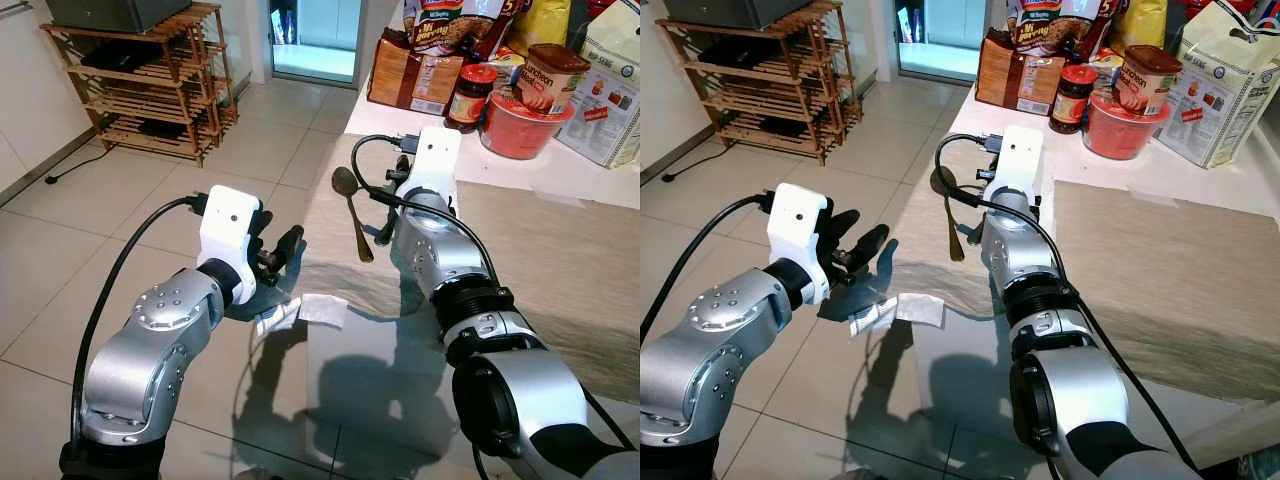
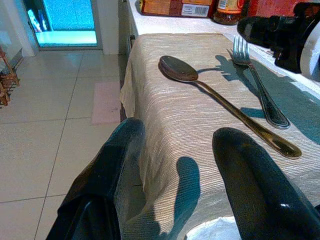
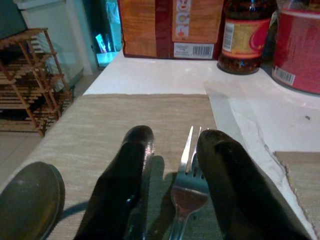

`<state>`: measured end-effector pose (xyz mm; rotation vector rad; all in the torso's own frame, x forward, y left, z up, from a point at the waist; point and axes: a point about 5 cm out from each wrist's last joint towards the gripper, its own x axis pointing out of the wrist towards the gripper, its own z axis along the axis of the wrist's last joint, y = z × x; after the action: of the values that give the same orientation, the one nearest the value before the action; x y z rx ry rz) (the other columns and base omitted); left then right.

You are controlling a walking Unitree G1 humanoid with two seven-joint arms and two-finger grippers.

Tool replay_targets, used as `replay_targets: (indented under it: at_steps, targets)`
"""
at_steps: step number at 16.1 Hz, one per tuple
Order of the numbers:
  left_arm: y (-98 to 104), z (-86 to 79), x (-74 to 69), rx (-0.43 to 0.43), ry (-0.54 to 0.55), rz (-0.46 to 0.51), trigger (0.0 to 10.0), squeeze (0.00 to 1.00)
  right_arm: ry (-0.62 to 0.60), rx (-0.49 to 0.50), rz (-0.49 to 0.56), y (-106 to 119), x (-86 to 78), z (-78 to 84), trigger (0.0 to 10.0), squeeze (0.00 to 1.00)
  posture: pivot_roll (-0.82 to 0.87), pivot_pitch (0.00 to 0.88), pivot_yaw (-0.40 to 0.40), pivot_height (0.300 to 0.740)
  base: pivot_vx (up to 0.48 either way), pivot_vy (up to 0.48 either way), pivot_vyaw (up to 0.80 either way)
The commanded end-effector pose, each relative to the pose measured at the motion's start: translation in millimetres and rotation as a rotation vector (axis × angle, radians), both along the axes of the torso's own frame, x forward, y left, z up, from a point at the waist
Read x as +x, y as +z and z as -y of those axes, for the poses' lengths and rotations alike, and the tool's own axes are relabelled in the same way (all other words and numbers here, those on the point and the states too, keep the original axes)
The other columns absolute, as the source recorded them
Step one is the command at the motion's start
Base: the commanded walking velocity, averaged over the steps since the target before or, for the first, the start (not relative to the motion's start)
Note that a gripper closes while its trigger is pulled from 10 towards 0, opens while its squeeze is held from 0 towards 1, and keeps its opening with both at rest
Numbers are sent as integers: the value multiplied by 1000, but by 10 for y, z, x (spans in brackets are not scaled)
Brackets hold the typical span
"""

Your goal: Setting the table

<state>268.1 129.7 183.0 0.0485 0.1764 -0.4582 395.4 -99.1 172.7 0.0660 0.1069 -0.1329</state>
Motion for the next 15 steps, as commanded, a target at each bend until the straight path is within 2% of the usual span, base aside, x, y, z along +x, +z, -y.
replay_targets:
  at_steps: [1, 5, 7, 8, 10, 12, 14, 15]
  targets:
    - [26, 7, 18, 7, -1, 16, 10000, 0, 8, 1, 42, 160, 35, -5, 10000, 1000, 99, 0, -3, 740, 0, 0, 0]
    - [26, 13, 19, 8, -3, 18, 10000, 0, 11, 4, 42, 179, 39, -9, 10000, 1000, 99, 0, -4, 740, 0, 0, 0]
    - [29, 16, 21, 8, -4, 20, 10000, 0, 11, -32, -34, 147, 51, -39, 10000, 1000, 98, 0, -2, 740, 0, 0, 0]
    - [29, 15, 22, 9, -5, 19, 10000, 0, 0, 3, -42, 171, 59, -46, 10000, 0, 98, 0, -2, 740, 0, 0, 0]
    - [27, 15, 24, 10, -5, 19, 10000, 0, -11, 44, -69, 206, 76, -57, 10000, 0, 96, 0, -2, 740, 0, 0, 0]
    - [27, 22, 27, 10, -9, 21, 10000, 0, -39, 97, -158, 204, 99, -55, 10000, 0, 97, 0, -2, 740, 0, 0, 0]
    - [26, 20, 29, 11, -10, 21, 10000, 0, -63, 88, -192, 192, 107, -32, 10000, 0, 98, 0, -3, 740, 0, 0, 0]
    - [27, 18, 31, 13, -10, 22, 10000, 0, -85, 74, -243, 127, 100, -3, 10000, 0, 98, 0, -3, 740, 0, 0, 0]
